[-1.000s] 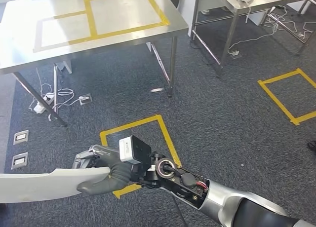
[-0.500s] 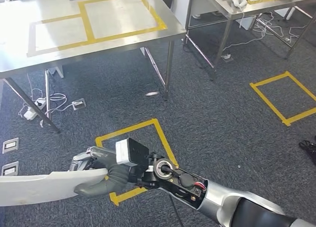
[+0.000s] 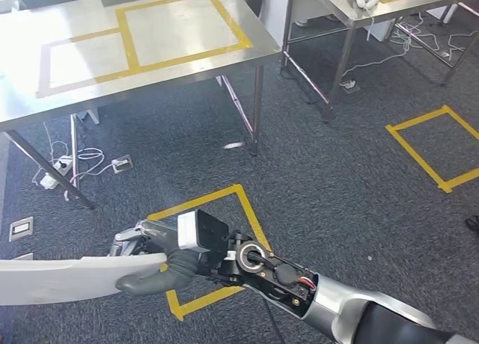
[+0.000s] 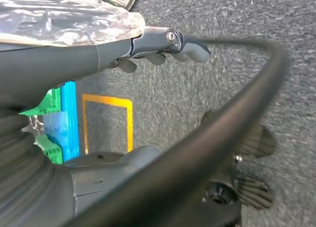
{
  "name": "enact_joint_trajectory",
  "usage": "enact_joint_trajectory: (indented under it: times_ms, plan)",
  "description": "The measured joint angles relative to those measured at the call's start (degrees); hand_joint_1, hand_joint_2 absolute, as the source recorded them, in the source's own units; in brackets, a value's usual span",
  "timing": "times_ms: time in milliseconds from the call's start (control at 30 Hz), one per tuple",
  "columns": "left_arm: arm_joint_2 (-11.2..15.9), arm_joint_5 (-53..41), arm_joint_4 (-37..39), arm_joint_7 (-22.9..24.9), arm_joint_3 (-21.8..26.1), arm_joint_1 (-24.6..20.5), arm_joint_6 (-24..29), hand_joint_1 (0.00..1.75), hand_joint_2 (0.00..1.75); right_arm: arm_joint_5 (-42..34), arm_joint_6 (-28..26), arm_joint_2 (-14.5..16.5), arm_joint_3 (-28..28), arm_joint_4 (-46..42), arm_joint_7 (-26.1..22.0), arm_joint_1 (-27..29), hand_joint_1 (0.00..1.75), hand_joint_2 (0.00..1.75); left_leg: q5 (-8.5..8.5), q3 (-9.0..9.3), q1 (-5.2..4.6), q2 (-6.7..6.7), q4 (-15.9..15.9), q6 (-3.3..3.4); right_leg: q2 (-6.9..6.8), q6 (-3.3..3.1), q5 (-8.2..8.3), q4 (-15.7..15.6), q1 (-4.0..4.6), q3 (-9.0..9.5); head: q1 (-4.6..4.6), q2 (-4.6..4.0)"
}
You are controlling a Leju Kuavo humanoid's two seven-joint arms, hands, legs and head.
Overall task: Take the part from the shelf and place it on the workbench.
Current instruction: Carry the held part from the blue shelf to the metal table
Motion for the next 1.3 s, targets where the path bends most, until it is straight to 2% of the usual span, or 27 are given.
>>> enact_joint_trajectory:
  times_ms: [67,100,133,167,200,233,267,300,367,467,533,600,633,667,700,767,800,833,933,1000,1033,1100,1133,1167,1200,1267,1300]
  plan:
    - [0.0,0.1,0.0,0.0,-0.2,-0.1,0.0,0.0,1.75,0.2,0.0,0.0,0.0,0.0,0.0,0.1,1.75,1.75,-3.0,-4.57,0.25,-0.04,7.8,-0.45,-0.14,-0.27,-0.22,-0.3,-0.06,0.31,-0.29,-0.01]
    - [0.0,0.1,0.0,0.0,-0.3,-0.1,0.0,0.0,1.75,0.4,-0.1,0.0,0.0,0.0,0.0,0.2,1.75,1.75,-3.87,-6.99,0.34,-0.03,11.3,-0.62,-0.16,-0.37,-0.4,-0.3,-0.06,0.42,-0.31,-0.01]
    - [0.0,0.2,0.0,-0.1,-0.4,0.0,0.0,0.0,1.75,0.8,-0.3,0.0,0.0,0.0,0.1,0.4,1.75,1.75,-3.64,-8.59,0.41,-0.03,13.1,-0.73,-0.11,-0.42,-0.61,-0.3,-0.06,0.62,-0.31,-0.01]
    - [0.0,0.2,0.0,-0.1,-0.5,0.2,0.0,0.0,1.75,1.3,-0.5,0.0,0.0,0.0,0.1,0.6,1.75,1.75,-2.17,-9.05,0.47,-0.01,12.6,-0.77,-0.12,-0.41,-0.88,-0.3,-0.06,0.93,-0.32,-0.01]
    - [0.0,0.3,0.0,-0.2,-0.5,0.3,0.0,0.0,1.75,1.7,-0.8,0.0,0.0,-0.1,0.1,0.7,1.75,1.75,0.32,-8.33,0.51,0.09,9.8,-0.71,-0.15,-0.35,-1.2,-0.2,-0.07,1.36,-0.35,-0.01]
    - [0.1,0.3,0.0,-0.2,-0.5,0.3,0.0,0.0,1.75,2.1,-1.2,0.0,0.1,-0.2,0.2,0.7,1.75,1.75,3.23,-6.8,0.49,0.59,5.6,-0.54,-0.28,-0.23,-1.59,-0.2,-0.05,1.86,-0.39,-0.01]
    - [0.1,0.2,0.0,-0.3,-0.6,0.2,-0.1,0.0,1.75,2.3,-1.5,0.0,0.1,-0.3,0.3,0.7,1.75,1.75,5.3,-5.15,0.26,1.4,1.5,-0.28,-0.45,-0.01,-2.05,-0.2,0.11,2.26,-0.49,-0.01]
    - [0.1,0.2,0.0,-0.4,-0.7,0.0,-0.1,0.0,1.75,2.5,-1.8,-0.1,0.0,-0.4,0.4,0.7,1.75,1.75,6.51,-3.92,0.05,1.94,-1.5,0.08,-0.59,0.28,-2.45,-0.2,0.25,2.57,-0.56,-0.01]
    - [0.1,0.1,0.0,-0.6,-0.9,-0.4,-0.2,0.0,1.75,2.6,-2.1,-0.1,0.0,-0.6,0.6,0.7,1.75,1.75,6.48,-3.07,-0.39,2.29,-3.4,0.79,-1.03,0.91,-3.13,-0.3,0.48,2.92,-0.5,-0.01]
    - [0.0,0.0,0.0,-0.7,-1.1,-0.3,-0.2,0.0,1.75,2.1,-1.7,-0.2,-0.1,-1.1,0.7,0.8,1.75,1.75,6.13,-2.55,-0.09,1.56,-3.8,1.74,-1.32,1.83,-4.34,1.0,0.33,2.73,-0.3,-0.01]
    - [0.0,0.2,0.0,-0.7,-1.2,-0.2,-0.2,0.0,1.75,1.9,-1.3,-0.2,-0.2,-1.3,0.7,1.0,1.75,1.75,5.78,-1.83,0.1,1.44,-4.1,2.35,-1.06,2.4,-7.12,7.1,0.2,-0.16,-0.02,-0.01]
    - [0.0,0.3,0.0,-0.7,-1.3,-0.2,-0.2,0.0,1.75,1.8,-1.0,-0.3,-0.2,-1.3,0.8,1.3,1.75,1.75,5.2,-1.19,0.09,1.21,-4.1,2.67,-0.97,2.66,-10.15,15.8,0.18,-4.93,0.25,-0.01]
    - [0.0,0.4,0.0,-0.7,-1.4,-0.2,-0.2,0.0,1.75,1.8,-0.9,-0.3,-0.2,-1.3,0.8,1.5,1.75,1.75,4.86,-0.8,0.09,1.06,-4.1,2.68,-0.97,2.7,-10.38,18.3,0.16,-6.73,0.33,-0.01]
    - [0.0,0.5,0.0,-0.7,-1.4,-0.1,-0.2,0.0,1.75,1.8,-0.8,-0.3,-0.2,-1.3,0.8,1.6,1.75,1.75,4.49,-0.29,0.09,0.9,-4.0,2.61,-0.96,2.67,-9.24,18.5,0.15,-7.44,0.42,-0.01]
    - [-0.1,0.5,0.0,-0.7,-1.4,-0.1,-0.2,0.0,1.75,1.8,-0.8,-0.4,-0.2,-1.3,0.9,1.7,1.75,1.75,4.07,0.35,0.09,0.75,-4.0,2.49,-0.96,2.55,-6.94,16.2,0.13,-6.94,0.53,-0.01]
    - [-0.2,0.6,0.0,-0.7,-1.4,0.0,-0.2,0.0,1.75,1.8,-0.7,-0.4,-0.3,-1.3,0.9,1.8,1.75,1.75,3.14,1.54,0.01,0.52,-4.0,2.11,-0.93,2.09,-1.38,7.9,0.17,-4.0,0.67,-0.01]
    - [-0.3,0.6,0.0,-0.7,-1.4,-0.1,-0.2,0.0,1.75,1.8,-0.7,-0.4,-0.3,-1.3,0.9,1.7,1.75,1.75,2.81,1.76,-0.11,0.4,-3.9,1.87,-0.91,1.81,0.13,4.4,0.23,-2.58,0.6,-0.01]
    - [-0.3,0.6,0.0,-0.7,-1.5,-0.1,-0.2,0.0,1.75,1.8,-0.7,-0.5,-0.3,-1.3,0.9,1.7,1.75,1.75,2.63,1.69,-0.19,0.33,-3.8,1.61,-0.86,1.52,0.7,2.3,0.33,-1.77,0.52,-0.01]
    - [-0.3,0.8,0.0,-0.7,-1.5,-0.2,-0.2,0.0,1.75,1.8,-0.6,-0.5,-0.3,-1.4,1.0,1.8,1.75,1.75,2.36,1.53,-0.18,0.35,-3.9,0.81,-0.59,0.77,0.08,1.1,0.35,-1.16,0.53,-0.01]
    - [-0.4,0.9,0.0,-0.7,-1.6,-0.2,-0.2,0.0,1.75,1.8,-0.6,-0.4,-0.4,-1.5,1.0,1.6,1.75,1.75,0.89,0.61,-0.08,0.28,-1.4,0.21,-0.48,0.32,-0.02,0.3,0.0,-0.37,0.17,-0.01]
    - [-0.4,0.9,0.0,-0.7,-1.6,-0.2,-0.2,0.0,1.75,1.8,-0.6,-0.4,-0.4,-1.6,1.0,1.6,1.75,1.75,-0.49,-1.01,0.01,0.21,1.7,-0.06,-0.49,0.1,-0.1,0.1,-0.13,0.0,-0.08,-0.01]
    - [-0.4,0.9,0.0,-0.7,-1.8,-0.2,-0.2,0.0,1.75,1.8,-0.5,-0.5,-0.4,-1.6,1.0,1.6,1.75,1.75,-3.21,-6.0,0.15,0.15,9.9,-0.41,-0.5,-0.23,-0.4,-0.1,-0.09,0.27,-0.41,-0.01]
    - [-0.4,0.9,0.0,-0.7,-1.9,-0.2,-0.2,0.0,1.75,1.8,-0.5,-0.5,-0.4,-1.6,1.0,1.7,1.75,1.75,-3.55,-8.03,0.17,0.15,12.6,-0.49,-0.44,-0.33,-0.59,-0.1,-0.07,0.43,-0.43,-0.01]
    - [-0.4,0.9,0.0,-0.7,-2.0,0.0,-0.2,0.0,1.75,1.8,-0.5,-0.5,-0.4,-1.6,1.1,1.8,1.75,1.75,-2.71,-9.07,0.19,0.15,13.3,-0.48,-0.32,-0.37,-0.81,-0.1,-0.06,0.69,-0.44,0.0]
    - [-0.4,0.9,0.0,-0.7,-2.0,0.1,-0.2,0.0,1.75,1.7,-0.5,-0.5,-0.4,-1.6,1.1,1.8,1.75,1.75,-0.74,-8.89,0.18,0.15,11.6,-0.39,-0.17,-0.35,-1.06,-0.1,-0.05,1.06,-0.46,-0.01]
    - [-0.4,0.9,0.0,-0.7,-2.0,0.2,-0.2,0.0,1.75,1.7,-0.4,-0.5,-0.4,-1.6,1.1,1.8,1.75,1.75,4.49,-6.01,0.09,0.14,3.6,0.09,0.03,-0.1,-1.69,-0.1,0.01,1.9,-0.48,-0.01]
    - [-0.3,0.9,0.0,-0.7,-2.0,0.1,-0.2,0.0,1.75,1.7,-0.4,-0.5,-0.4,-1.6,1.1,1.7,1.75,1.75,6.12,-4.49,-0.02,0.13,-0.1,0.34,0.09,0.13,-2.01,0.0,0.12,2.15,-0.53,-0.01]
